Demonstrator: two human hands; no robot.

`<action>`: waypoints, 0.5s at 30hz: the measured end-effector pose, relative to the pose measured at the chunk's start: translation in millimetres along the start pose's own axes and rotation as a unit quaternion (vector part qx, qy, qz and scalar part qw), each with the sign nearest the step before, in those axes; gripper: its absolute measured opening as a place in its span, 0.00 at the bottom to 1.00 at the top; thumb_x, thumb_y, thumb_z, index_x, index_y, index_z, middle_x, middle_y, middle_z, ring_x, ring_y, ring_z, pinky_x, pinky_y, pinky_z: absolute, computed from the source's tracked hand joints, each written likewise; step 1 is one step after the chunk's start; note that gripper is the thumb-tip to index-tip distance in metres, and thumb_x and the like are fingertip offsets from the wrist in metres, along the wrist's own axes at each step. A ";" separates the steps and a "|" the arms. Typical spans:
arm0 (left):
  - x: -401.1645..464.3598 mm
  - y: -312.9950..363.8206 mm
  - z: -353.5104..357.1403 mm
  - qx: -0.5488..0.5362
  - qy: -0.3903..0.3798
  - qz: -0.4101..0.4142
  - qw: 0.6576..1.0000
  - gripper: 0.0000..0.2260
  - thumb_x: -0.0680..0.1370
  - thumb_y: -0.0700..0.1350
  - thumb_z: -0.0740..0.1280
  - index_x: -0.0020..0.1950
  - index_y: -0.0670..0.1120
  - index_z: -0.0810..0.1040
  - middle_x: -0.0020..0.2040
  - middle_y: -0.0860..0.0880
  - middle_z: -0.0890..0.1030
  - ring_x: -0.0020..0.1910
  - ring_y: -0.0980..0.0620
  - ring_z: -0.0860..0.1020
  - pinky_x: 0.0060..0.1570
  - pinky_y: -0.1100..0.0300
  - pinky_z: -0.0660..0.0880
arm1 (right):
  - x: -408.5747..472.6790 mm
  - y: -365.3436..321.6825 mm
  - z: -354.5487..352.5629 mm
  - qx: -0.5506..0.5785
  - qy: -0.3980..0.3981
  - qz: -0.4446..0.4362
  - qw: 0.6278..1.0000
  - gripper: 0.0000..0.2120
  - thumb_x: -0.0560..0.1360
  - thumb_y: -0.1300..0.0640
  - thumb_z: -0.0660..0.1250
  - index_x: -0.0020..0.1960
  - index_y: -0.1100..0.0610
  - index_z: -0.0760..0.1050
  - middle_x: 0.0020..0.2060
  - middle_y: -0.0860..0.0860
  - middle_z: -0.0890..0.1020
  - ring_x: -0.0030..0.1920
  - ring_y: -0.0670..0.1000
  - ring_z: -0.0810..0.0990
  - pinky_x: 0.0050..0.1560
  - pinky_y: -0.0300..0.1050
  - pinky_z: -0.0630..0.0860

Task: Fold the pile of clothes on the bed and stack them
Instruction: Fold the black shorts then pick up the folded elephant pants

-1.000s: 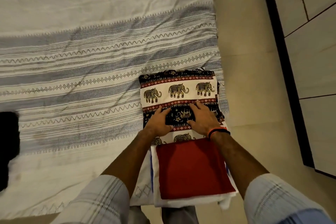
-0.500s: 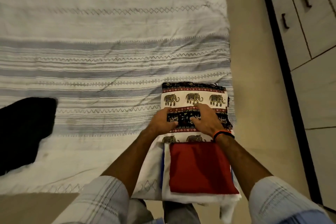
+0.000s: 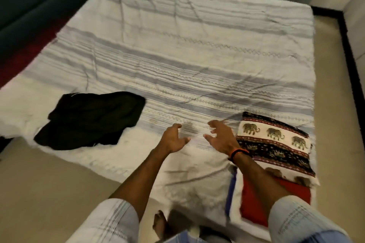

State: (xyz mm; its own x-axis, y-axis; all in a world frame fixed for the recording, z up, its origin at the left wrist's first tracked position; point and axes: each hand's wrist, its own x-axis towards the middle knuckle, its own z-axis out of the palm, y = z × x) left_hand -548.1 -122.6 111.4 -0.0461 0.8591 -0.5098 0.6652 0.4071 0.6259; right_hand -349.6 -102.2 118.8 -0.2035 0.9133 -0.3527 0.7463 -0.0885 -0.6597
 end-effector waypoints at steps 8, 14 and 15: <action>-38.7 -119.7 -112.8 -0.062 0.090 -0.069 0.992 0.30 0.76 0.50 0.72 0.75 0.44 0.65 0.73 0.44 0.69 0.70 0.44 0.70 0.68 0.51 0.71 | 23.8 -128.5 103.1 -0.038 -0.052 -0.077 0.995 0.23 0.76 0.54 0.72 0.68 0.58 0.71 0.63 0.54 0.77 0.54 0.52 0.79 0.52 0.39 0.71; -40.7 -178.3 -165.2 -0.120 0.127 -0.133 0.976 0.29 0.76 0.49 0.72 0.74 0.43 0.66 0.72 0.45 0.71 0.69 0.46 0.72 0.65 0.54 0.71 | 58.5 -184.8 157.9 -0.062 -0.106 -0.099 0.988 0.23 0.76 0.54 0.71 0.68 0.57 0.70 0.63 0.54 0.77 0.57 0.52 0.79 0.56 0.43 0.73; -38.9 -188.5 -174.0 -0.129 0.132 -0.145 0.972 0.29 0.77 0.49 0.72 0.74 0.43 0.66 0.71 0.45 0.71 0.69 0.46 0.72 0.65 0.55 0.71 | 67.1 -194.3 167.4 -0.061 -0.117 -0.104 0.986 0.23 0.76 0.54 0.71 0.69 0.57 0.70 0.64 0.54 0.76 0.57 0.52 0.79 0.57 0.43 0.73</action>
State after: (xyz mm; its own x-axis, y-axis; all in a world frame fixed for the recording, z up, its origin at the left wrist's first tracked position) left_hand -801.4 -178.7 115.9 -0.4165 0.7324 -0.5386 0.3877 0.6789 0.6235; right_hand -614.3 -90.2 112.2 -0.4902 0.7892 -0.3700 0.7409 0.1537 -0.6538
